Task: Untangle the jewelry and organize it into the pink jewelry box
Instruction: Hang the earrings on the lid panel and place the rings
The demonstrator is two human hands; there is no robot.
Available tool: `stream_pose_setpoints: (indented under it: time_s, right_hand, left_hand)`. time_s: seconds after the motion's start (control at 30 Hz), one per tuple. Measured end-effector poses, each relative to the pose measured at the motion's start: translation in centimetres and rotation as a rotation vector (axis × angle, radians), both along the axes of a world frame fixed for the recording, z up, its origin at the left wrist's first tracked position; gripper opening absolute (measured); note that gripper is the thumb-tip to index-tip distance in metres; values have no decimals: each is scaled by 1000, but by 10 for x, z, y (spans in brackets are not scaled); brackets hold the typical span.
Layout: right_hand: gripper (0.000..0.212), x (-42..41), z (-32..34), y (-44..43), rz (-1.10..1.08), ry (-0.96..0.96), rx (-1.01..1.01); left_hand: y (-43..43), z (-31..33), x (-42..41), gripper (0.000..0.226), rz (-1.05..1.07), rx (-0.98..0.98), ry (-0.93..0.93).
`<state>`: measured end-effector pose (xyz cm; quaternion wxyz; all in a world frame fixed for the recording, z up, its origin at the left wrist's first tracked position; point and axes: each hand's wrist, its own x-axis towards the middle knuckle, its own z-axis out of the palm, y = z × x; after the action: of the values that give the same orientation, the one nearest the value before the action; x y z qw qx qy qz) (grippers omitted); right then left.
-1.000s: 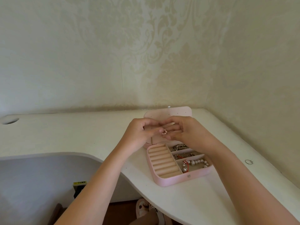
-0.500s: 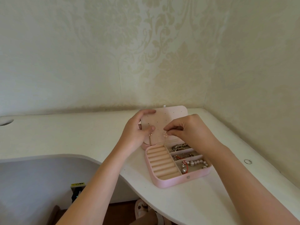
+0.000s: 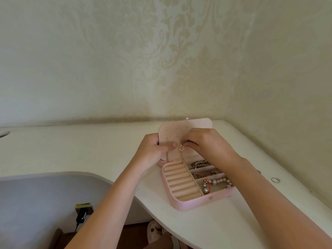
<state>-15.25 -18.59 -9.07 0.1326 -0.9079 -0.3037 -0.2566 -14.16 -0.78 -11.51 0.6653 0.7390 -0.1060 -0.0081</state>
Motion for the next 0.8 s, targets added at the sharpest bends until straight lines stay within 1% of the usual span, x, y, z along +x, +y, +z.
stream_pose_setpoints:
  time_s: [0.07, 0.17, 0.3, 0.43, 0.53, 0.6, 0.63, 0.7, 0.73, 0.8]
  right_hand:
    - [11, 1, -1, 2, -27, -80, -61]
    - [8, 4, -2, 1, -31, -161, -94]
    - [8, 8, -8, -2, 25, -179, -80]
    - [8, 6, -11, -2, 57, -210, -30]
    - [6, 4, -10, -1, 88, -267, -10]
    - [5, 2, -8, 1, 89, -340, -19]
    - [6, 1, -6, 2, 75, -387, -24]
    - [10, 1, -5, 3, 47, -469, -18]
    - [12, 1, -5, 3, 47, -498, -10]
    - [14, 1, -7, 2, 70, -532, -3]
  left_hand:
    - [1, -1, 1, 5, 6, 18, -1]
    - [2, -2, 3, 5, -4, 21, 1]
    - [2, -3, 4, 7, 14, 29, -16]
    - [1, -4, 6, 17, 30, 14, -11]
    - [1, -3, 7, 21, 2, 25, -25]
    - [1, -2, 6, 25, -19, 38, -40]
    - [1, -2, 6, 22, -26, 43, -44]
    - [1, -1, 6, 7, -40, 40, -52]
    - [1, -1, 5, 2, -47, 44, -59]
    - [1, -1, 5, 8, -54, 58, -80]
